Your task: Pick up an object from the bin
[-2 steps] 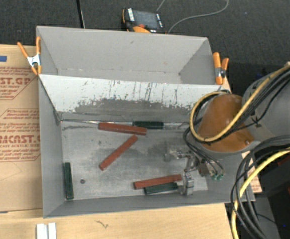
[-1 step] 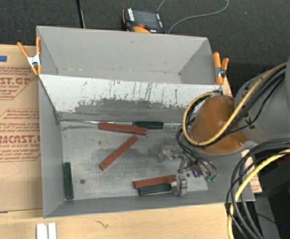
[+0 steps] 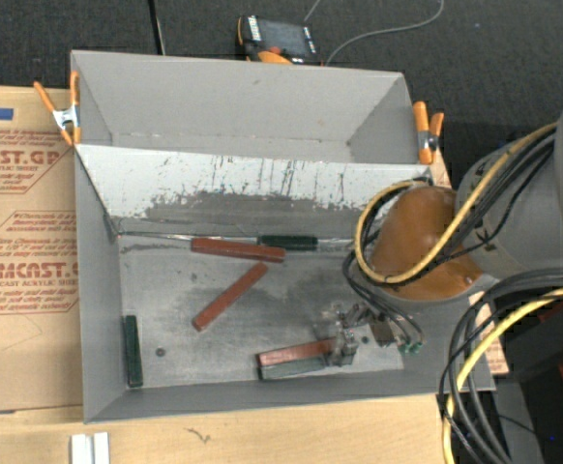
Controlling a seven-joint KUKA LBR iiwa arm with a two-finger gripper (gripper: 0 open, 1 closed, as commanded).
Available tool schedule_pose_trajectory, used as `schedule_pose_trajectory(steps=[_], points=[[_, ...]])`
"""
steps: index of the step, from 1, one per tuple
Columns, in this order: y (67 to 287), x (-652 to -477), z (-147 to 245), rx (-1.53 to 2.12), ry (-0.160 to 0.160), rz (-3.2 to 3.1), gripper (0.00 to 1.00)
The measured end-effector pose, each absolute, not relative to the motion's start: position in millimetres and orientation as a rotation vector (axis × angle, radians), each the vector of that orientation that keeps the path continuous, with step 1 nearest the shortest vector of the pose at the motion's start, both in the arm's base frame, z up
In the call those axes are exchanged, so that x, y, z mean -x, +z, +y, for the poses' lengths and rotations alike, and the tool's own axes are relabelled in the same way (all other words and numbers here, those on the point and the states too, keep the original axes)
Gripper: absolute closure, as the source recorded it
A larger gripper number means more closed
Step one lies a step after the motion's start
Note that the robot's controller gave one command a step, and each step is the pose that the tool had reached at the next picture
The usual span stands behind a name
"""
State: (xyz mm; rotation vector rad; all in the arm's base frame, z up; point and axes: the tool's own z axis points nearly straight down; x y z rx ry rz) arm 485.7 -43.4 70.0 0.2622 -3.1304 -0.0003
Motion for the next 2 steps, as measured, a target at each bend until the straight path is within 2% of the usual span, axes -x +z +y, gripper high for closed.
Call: schedule_pose_trajectory(steps=[1, 2], points=[[180, -532.4, 24, -0.785, 0.0, -3.05, 1.0], [235, -537.4, 23, -0.806, 0.003, -3.045, 1.0]])
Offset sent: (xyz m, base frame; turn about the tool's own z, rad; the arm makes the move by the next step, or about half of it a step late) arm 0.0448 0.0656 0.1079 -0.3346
